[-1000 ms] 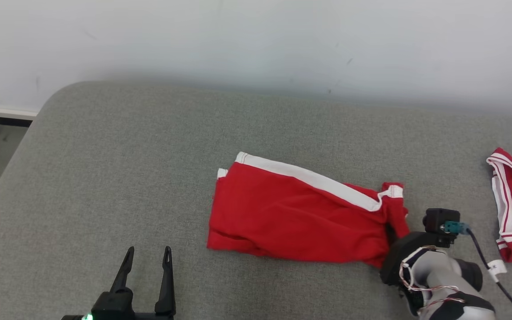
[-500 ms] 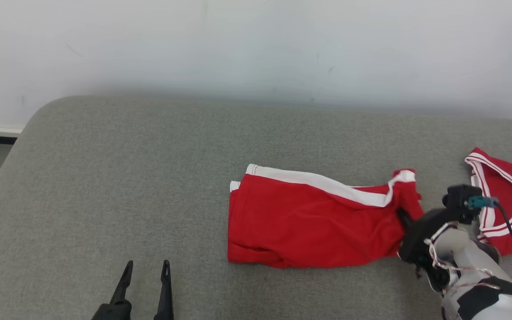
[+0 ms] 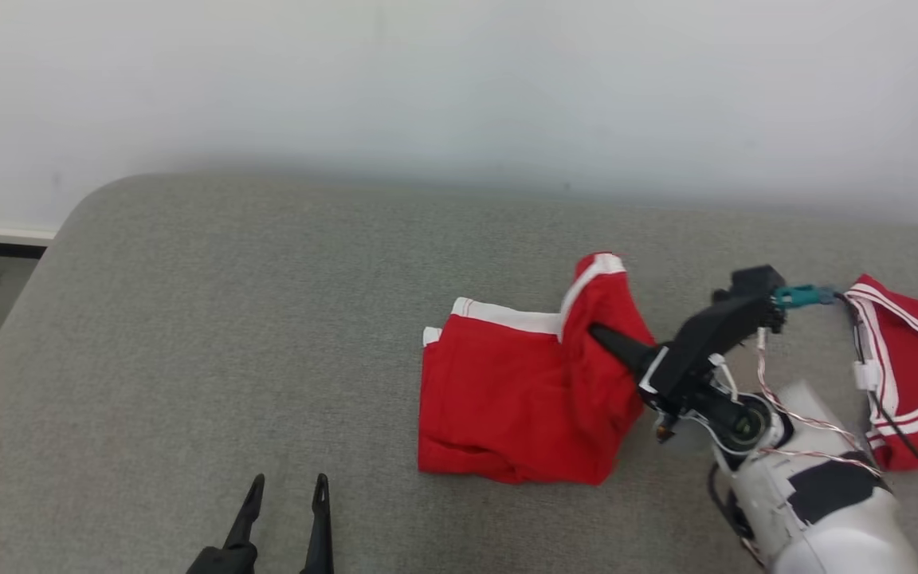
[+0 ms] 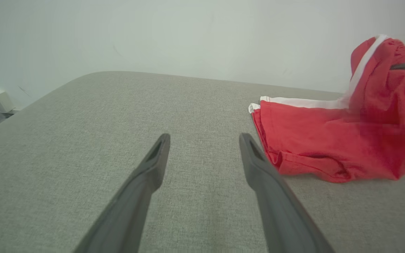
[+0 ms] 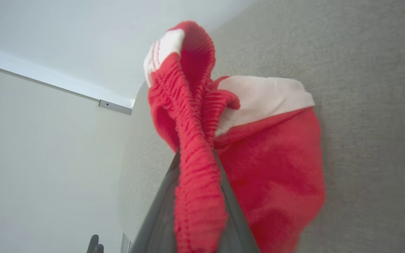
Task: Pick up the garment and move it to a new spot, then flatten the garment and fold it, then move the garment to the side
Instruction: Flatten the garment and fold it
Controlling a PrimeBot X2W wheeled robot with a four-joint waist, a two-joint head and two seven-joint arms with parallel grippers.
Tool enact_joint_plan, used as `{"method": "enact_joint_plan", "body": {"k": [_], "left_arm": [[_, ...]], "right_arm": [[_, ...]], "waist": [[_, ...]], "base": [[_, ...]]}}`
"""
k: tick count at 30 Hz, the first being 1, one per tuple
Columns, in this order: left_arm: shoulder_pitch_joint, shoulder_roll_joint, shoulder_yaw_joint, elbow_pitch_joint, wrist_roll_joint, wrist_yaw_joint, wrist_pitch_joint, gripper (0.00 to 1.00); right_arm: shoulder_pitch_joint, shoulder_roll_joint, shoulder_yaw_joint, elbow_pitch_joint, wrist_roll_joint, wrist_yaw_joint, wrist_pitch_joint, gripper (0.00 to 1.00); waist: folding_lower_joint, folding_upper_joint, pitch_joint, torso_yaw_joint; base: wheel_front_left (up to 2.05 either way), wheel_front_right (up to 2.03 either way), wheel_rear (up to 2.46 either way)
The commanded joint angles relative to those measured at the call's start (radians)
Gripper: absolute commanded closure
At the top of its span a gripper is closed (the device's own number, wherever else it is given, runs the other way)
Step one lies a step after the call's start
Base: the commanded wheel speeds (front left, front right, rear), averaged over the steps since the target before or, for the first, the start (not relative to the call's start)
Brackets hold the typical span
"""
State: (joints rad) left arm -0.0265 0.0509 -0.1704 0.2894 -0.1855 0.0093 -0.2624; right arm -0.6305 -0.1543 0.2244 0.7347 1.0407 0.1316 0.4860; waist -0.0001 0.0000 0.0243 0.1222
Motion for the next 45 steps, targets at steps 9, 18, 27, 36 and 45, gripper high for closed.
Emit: {"method": "enact_joint_plan", "body": {"k": [9, 18, 27, 36, 45], "left_arm": [[-0.041, 0.0, -0.072, 0.027, -0.044, 0.016, -0.002, 0.0], [-0.079, 0.0, -0.144, 0.046, -0.083, 0.034, -0.002, 0.0], [-0.083, 0.0, -0.158, 0.057, -0.092, 0.05, -0.002, 0.0], [-0.061, 0.0, -0.105, 0.049, -0.068, 0.046, -0.002, 0.0], [-0.037, 0.0, -0.06, 0.024, -0.04, 0.039, -0.002, 0.0]], "right_arm": [[-0.131, 0.1, -0.026, 0.187, 0.011, -0.002, -0.032, 1.0], [-0.189, 0.104, 0.089, 0.339, 0.071, -0.002, -0.137, 1.0], [-0.211, 0.104, 0.203, 0.405, 0.134, -0.002, -0.311, 0.0], [-0.216, 0.103, 0.244, 0.322, 0.183, -0.002, -0.428, 0.0], [-0.145, -0.057, 0.355, 0.124, 0.014, -0.001, -0.71, 0.0]], "waist": [[0.0001, 0.0, 0.014, 0.115], [0.0001, 0.0, 0.035, 0.181], [0.0001, 0.0, 0.042, 0.168], [0.0001, 0.0, 0.031, 0.108], [0.0001, 0.0, 0.027, 0.053]], "base": [[0.0, 0.0, 0.0], [0.0, 0.0, 0.0], [0.0, 0.0, 0.0], [0.0, 0.0, 0.0], [0.0, 0.0, 0.0]]}}
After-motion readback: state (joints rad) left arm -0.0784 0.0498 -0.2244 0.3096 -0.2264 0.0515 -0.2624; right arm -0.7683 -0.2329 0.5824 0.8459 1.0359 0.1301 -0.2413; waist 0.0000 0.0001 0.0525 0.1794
